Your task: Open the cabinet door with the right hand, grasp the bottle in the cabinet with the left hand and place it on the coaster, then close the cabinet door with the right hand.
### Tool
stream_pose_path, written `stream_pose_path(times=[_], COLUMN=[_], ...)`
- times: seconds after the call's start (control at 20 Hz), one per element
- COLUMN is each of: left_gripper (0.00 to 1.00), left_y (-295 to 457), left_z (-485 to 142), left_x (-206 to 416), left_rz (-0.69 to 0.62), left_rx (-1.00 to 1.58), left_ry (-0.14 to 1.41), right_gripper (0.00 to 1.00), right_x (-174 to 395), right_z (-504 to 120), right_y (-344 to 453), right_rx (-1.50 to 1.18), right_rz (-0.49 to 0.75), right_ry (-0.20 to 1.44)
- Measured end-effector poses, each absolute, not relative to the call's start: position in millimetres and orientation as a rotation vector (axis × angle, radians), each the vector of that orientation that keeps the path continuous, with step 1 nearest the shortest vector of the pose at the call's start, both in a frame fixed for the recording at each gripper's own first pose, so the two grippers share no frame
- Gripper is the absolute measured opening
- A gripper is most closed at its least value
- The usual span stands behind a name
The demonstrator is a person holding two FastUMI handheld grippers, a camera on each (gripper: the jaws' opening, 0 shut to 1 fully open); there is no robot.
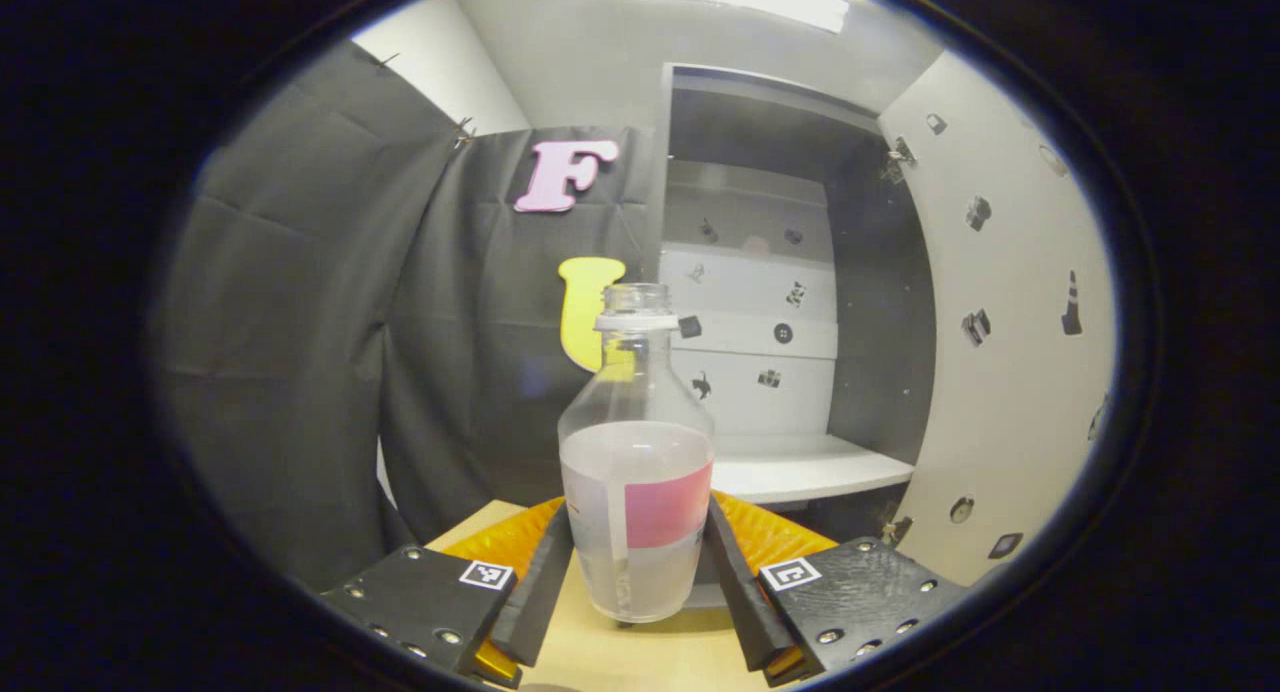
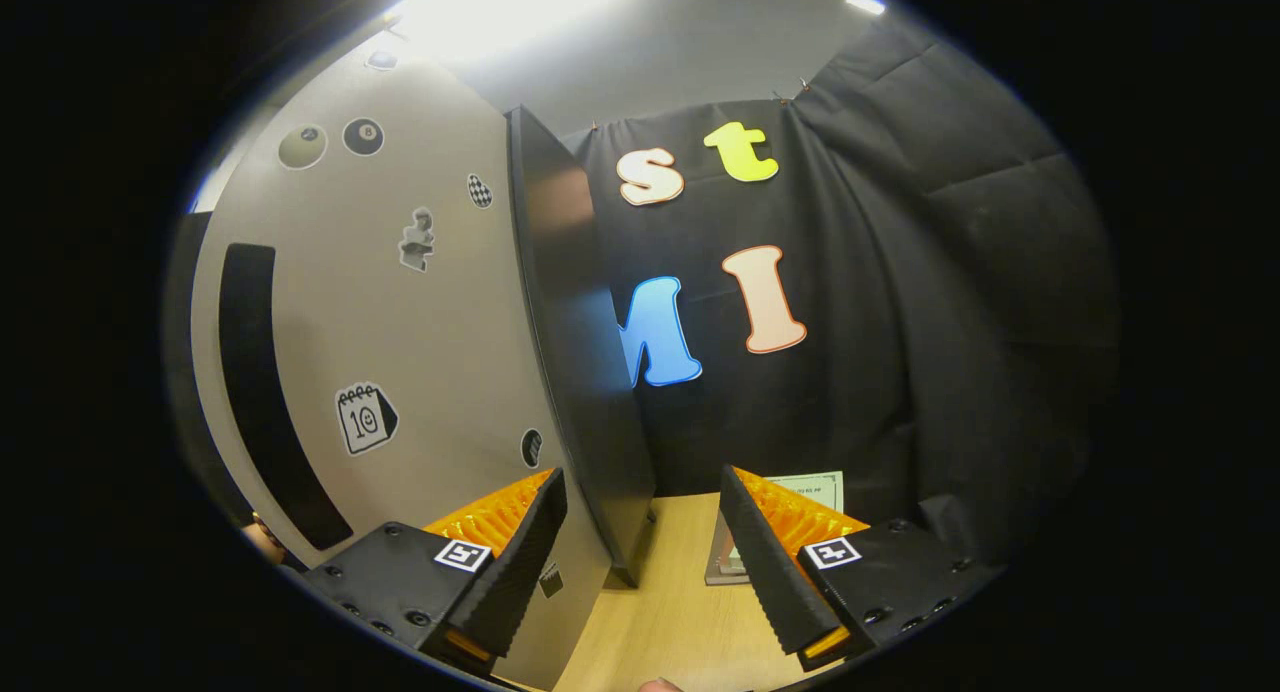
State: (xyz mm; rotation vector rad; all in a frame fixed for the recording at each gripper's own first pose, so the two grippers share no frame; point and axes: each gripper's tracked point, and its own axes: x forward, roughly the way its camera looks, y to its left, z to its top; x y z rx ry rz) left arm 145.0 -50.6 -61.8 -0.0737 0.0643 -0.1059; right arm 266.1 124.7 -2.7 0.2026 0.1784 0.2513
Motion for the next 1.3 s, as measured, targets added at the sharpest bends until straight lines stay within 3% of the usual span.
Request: stream_pose_path(times=[0.45,0.7,1.05,1.1,1.3], left_gripper=[0.77,0.72,0.75,0.73,0.73], left_y=[-10.7,-0.4,11.5,12.9,15.8], left_z=[-165.0,-220.1,-284.2,-290.9,-313.3], left_x=[90.0,81.1,68.8,69.0,67.3], left_rz=[-0.016,0.026,0.070,0.077,0.097], left_rx=[-0.077,-0.078,-0.070,-0.079,-0.087], left_ry=[0.194,0.272,0.348,0.356,0.380], right_gripper=[0.98,0.98,0.98,0.92,0.98], right_x=[282.1,282.0,278.9,278.2,275.3], right_z=[-4.8,-18.9,-22.8,-23.0,-26.4], right_y=[91.3,94.1,93.6,94.5,95.2], right_rx=[0.160,0.132,0.061,0.053,0.008], right_rz=[0.139,0.139,0.123,0.123,0.113], right_ry=[0.149,0.189,0.218,0.222,0.234])
